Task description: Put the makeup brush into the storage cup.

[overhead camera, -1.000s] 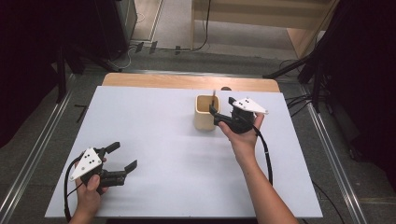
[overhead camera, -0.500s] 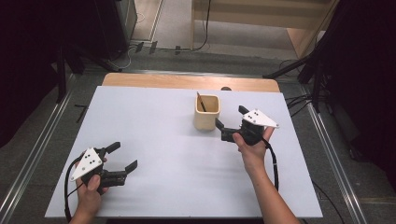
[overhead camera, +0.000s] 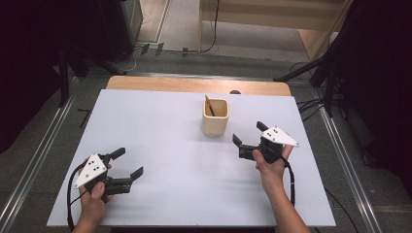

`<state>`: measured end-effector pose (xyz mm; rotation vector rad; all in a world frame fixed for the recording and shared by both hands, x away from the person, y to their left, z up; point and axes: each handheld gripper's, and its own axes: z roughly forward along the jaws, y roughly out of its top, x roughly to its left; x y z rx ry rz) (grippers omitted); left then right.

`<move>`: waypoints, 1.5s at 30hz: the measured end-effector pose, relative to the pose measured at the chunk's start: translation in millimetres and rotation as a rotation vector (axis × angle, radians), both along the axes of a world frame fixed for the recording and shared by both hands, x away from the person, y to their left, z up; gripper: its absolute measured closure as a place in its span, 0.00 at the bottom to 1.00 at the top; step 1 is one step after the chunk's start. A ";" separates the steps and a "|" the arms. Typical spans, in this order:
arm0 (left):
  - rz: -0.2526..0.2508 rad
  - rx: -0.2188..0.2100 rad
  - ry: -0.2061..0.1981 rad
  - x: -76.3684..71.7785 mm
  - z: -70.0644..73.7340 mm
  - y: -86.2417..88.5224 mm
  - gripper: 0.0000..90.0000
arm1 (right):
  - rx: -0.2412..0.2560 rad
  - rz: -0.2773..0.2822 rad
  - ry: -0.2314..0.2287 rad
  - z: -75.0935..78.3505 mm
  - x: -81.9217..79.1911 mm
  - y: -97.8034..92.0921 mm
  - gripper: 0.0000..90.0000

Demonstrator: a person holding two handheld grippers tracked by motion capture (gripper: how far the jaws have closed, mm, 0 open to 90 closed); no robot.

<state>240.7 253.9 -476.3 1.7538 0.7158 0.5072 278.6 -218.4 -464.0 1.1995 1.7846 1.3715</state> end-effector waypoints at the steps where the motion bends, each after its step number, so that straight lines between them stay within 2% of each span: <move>1: 0.000 -0.001 0.000 -0.1 0.0 -0.1 0.12 | 0.000 -0.005 0.005 -1.4 -1.5 -1.7 0.02; 12: -0.001 0.000 -0.005 -0.4 0.4 -0.4 0.12 | 0.001 -0.029 0.025 -15.7 -16.5 -23.6 0.02; 33: 0.006 -0.005 -0.008 -1.1 1.7 2.1 0.12 | -0.005 -0.048 0.036 -23.4 -46.1 -49.4 0.03; 45: 0.009 -0.010 -0.012 -1.8 2.5 2.7 0.12 | -0.019 -0.084 0.040 -26.9 -60.9 -64.6 0.05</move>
